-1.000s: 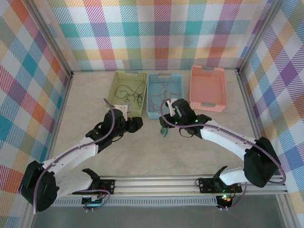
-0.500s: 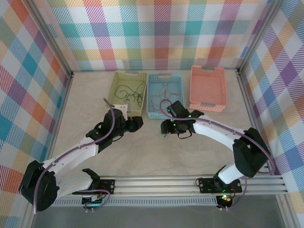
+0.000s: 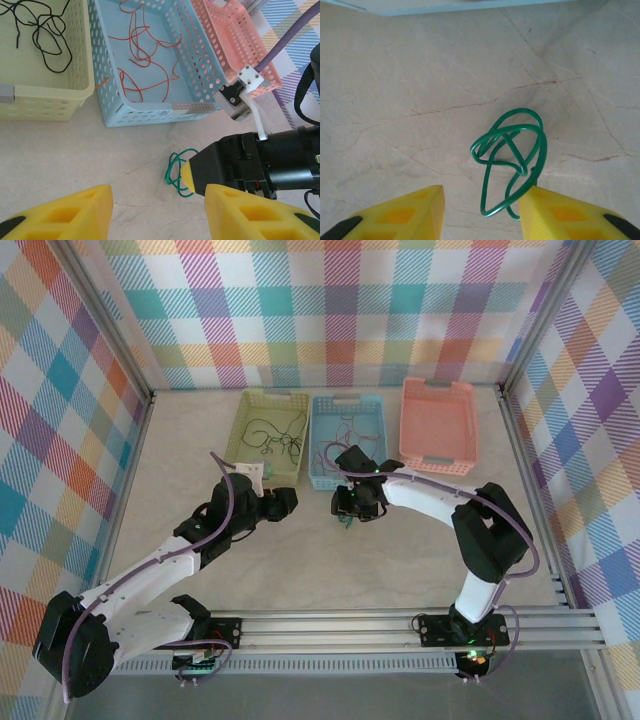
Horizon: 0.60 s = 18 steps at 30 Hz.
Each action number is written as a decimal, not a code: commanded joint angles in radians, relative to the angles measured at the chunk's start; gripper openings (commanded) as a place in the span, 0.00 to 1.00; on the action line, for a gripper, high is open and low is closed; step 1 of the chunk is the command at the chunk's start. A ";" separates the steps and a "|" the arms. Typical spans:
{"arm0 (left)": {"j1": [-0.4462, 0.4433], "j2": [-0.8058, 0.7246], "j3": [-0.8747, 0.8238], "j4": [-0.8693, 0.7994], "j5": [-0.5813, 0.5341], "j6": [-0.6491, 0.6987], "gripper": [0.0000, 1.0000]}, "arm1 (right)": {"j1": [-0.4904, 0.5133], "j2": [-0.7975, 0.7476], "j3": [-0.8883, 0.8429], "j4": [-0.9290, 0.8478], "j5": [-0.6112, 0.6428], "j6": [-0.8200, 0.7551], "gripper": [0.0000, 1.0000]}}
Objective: Untangle the cables
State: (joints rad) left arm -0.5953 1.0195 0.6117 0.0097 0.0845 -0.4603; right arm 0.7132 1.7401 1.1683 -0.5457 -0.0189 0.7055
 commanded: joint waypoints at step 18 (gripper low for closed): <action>-0.008 0.003 0.008 -0.023 0.009 -0.004 0.52 | -0.009 0.040 0.053 -0.086 0.010 0.068 0.26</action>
State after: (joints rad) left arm -0.5953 1.0199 0.6117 -0.0006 0.0872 -0.4603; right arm 0.7101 1.7576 1.1873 -0.5976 -0.0086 0.7525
